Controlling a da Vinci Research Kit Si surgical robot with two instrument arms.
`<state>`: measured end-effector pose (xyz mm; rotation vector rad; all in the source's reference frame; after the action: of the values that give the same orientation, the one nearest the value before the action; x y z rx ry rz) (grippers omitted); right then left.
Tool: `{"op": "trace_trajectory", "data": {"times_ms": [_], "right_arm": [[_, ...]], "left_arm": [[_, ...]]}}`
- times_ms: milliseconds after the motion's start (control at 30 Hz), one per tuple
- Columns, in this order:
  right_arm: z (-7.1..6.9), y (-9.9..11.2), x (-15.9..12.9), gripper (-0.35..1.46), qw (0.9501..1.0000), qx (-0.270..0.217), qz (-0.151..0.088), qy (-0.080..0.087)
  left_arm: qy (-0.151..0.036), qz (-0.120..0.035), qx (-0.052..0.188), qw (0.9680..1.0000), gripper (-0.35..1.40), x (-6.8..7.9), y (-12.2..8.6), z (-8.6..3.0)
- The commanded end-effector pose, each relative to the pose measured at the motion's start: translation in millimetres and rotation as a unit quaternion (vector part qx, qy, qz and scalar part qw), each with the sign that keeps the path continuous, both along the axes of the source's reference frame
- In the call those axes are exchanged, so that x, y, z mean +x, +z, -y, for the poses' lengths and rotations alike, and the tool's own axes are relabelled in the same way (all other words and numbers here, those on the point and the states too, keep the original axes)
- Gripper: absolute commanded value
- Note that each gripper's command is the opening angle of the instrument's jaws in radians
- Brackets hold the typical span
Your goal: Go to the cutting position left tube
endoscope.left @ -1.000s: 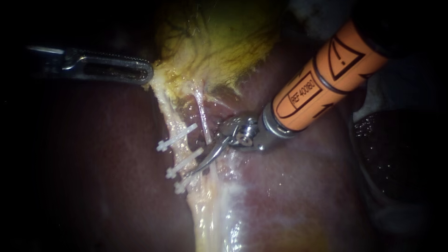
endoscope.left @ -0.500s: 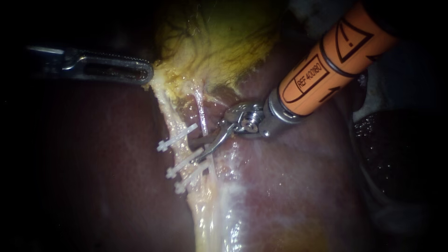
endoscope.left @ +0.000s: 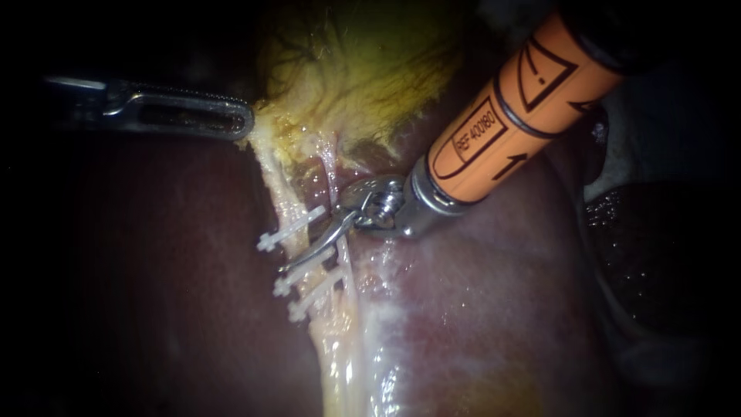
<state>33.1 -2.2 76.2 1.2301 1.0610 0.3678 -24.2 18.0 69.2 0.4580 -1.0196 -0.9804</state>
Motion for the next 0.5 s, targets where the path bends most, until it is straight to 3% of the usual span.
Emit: {"op": "trace_trajectory", "data": {"times_ms": [33,500], "right_arm": [[0.1,0.0,0.2,1.13,1.0000,0.002,-0.003,0.002],[1.4,-0.6,2.5,1.13,0.9989,0.022,-0.037,0.022]], "left_arm": [[0.000,0.000,0.000,1.0000,-0.35,0.0,0.0,0.0],[0.000,0.000,0.000,1.0000,-0.35,0.0,0.0,0.0]]}}
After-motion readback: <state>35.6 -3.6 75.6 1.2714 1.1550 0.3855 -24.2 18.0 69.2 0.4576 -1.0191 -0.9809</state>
